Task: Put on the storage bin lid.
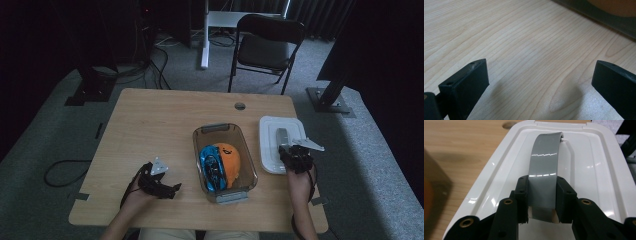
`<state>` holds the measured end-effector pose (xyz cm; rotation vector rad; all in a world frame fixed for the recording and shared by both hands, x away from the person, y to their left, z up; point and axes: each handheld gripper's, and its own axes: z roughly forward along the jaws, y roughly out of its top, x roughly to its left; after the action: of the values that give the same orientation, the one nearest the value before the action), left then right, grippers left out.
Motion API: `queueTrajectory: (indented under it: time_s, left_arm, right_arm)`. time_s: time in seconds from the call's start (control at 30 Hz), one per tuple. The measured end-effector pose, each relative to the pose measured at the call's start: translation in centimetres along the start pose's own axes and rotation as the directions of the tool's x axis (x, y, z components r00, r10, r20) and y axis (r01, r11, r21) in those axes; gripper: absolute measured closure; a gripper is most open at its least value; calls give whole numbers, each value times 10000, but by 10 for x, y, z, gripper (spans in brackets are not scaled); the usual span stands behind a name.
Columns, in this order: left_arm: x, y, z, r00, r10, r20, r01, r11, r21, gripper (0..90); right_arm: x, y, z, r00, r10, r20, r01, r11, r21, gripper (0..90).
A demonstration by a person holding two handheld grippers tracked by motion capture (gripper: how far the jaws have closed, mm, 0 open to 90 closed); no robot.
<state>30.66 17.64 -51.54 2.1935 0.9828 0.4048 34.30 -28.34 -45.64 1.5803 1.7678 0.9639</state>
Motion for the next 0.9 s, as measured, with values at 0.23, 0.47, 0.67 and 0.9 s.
queueTrajectory:
  time_s: [0.23, 0.47, 0.67, 0.9]
  left_arm:
    - [-5, 2, 4, 9999, 129, 52, -129, 9999, 62, 16]
    - [-15, 13, 7, 9996, 182, 220, -177, 9997, -195, 16]
    - [-34, 30, 13, 9970, 639, 441, -624, 9974, -355, 16]
    - [-57, 41, 25, 9912, 1093, 751, -1065, 9935, -394, 16]
  right_arm:
    - [18, 19, -27, 9996, -48, -292, 33, 9987, -504, 675]
    - [43, 37, -52, 9948, -333, -958, 237, 9948, -993, 674]
    - [64, 42, -62, 9837, -697, -1657, 502, 9916, -1194, 674]
    - [80, 42, -60, 9715, -937, -2179, 728, 9921, -1021, 674]
